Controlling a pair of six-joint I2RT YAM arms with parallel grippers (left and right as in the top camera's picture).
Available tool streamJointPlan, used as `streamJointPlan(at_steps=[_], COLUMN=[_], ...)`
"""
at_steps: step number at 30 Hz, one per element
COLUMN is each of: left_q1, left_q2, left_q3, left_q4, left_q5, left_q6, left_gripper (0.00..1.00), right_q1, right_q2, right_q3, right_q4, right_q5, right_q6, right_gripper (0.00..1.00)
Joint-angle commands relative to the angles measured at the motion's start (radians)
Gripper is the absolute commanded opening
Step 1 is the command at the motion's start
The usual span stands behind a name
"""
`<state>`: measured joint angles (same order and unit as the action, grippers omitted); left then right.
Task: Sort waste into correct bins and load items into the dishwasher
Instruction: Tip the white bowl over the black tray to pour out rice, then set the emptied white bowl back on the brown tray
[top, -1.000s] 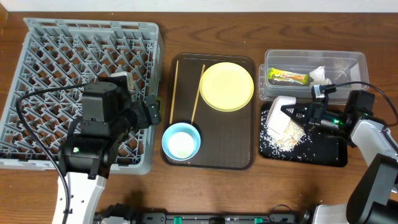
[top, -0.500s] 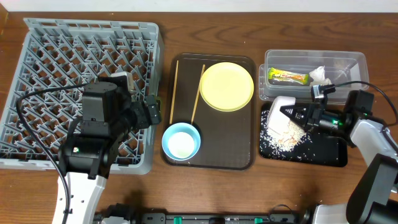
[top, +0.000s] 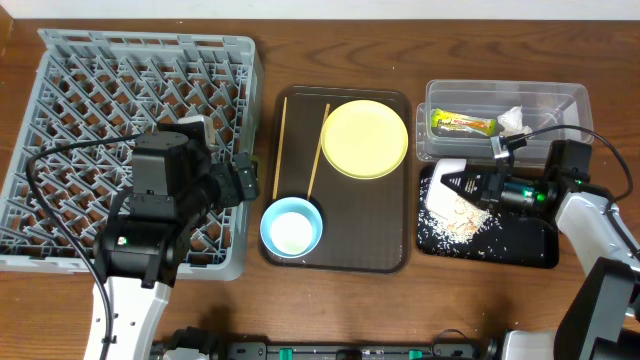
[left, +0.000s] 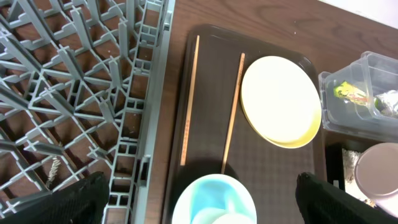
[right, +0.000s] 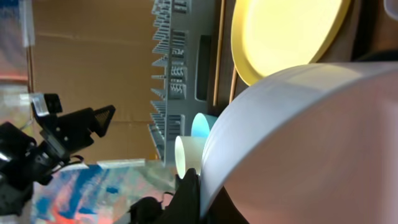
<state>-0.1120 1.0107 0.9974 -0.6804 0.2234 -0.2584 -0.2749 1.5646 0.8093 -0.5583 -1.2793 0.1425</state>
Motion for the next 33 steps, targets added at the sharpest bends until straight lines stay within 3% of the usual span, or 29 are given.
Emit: streamJointPlan(at_steps=[1, 7, 12, 16, 20, 25, 27, 29, 31, 33], left_q1=[0.004, 0.004, 0.004, 0.004, 0.004, 0.004, 0.004, 0.004, 0.004, 0.004], left_q2=[0.002, 0.001, 0.001, 0.001, 0.001, 0.001, 0.001, 0.001, 0.001, 0.001], left_q3=[0.019, 0.019, 0.019, 0.019, 0.019, 0.019, 0.019, 0.019, 0.019, 0.019], left_q4=[0.000, 0.000, 0.000, 0.000, 0.000, 0.000, 0.000, 0.000, 0.000, 0.000], left_q5=[0.005, 0.005, 0.005, 0.005, 0.005, 0.005, 0.005, 0.005, 0.005, 0.005], left_q6=[0.002, 0.002, 0.002, 0.002, 0.002, 0.002, 0.002, 0.002, 0.002, 0.002], left_gripper=[0.96, 0.96, 0.96, 0.96, 0.96, 0.96, 0.96, 0.96, 0.96, 0.96], right_q1=[0.053, 0.290, 0.629, 0.895, 1.047, 1.096, 1.098, 1.093, 1.085, 1.068], right_q2=[-0.045, -0.179, -0.243, -0.201, -0.105, -0.004, 0.005, -0.004, -0.018, -0.040], right_q3=[0.015, 0.106, 0.170, 0.170, 0.170, 0.171, 0.172, 0.185, 0.212, 0.253], right_q4=[-0.014, -0.104, -0.138, -0.130, -0.110, -0.073, -0.074, -0.075, -0.078, -0.088], right_q5=[-0.015, 0.332, 0.941, 1.278, 1.451, 1.365, 1.364, 1.363, 1.360, 1.357], right_q6=[0.041, 0.118, 0.213, 0.251, 0.280, 0.279, 0.279, 0.270, 0.251, 0.231], right_gripper=[0.01, 0.02, 0.02, 0.01, 0.01, 0.02, 0.15, 0.48, 0.60, 0.64])
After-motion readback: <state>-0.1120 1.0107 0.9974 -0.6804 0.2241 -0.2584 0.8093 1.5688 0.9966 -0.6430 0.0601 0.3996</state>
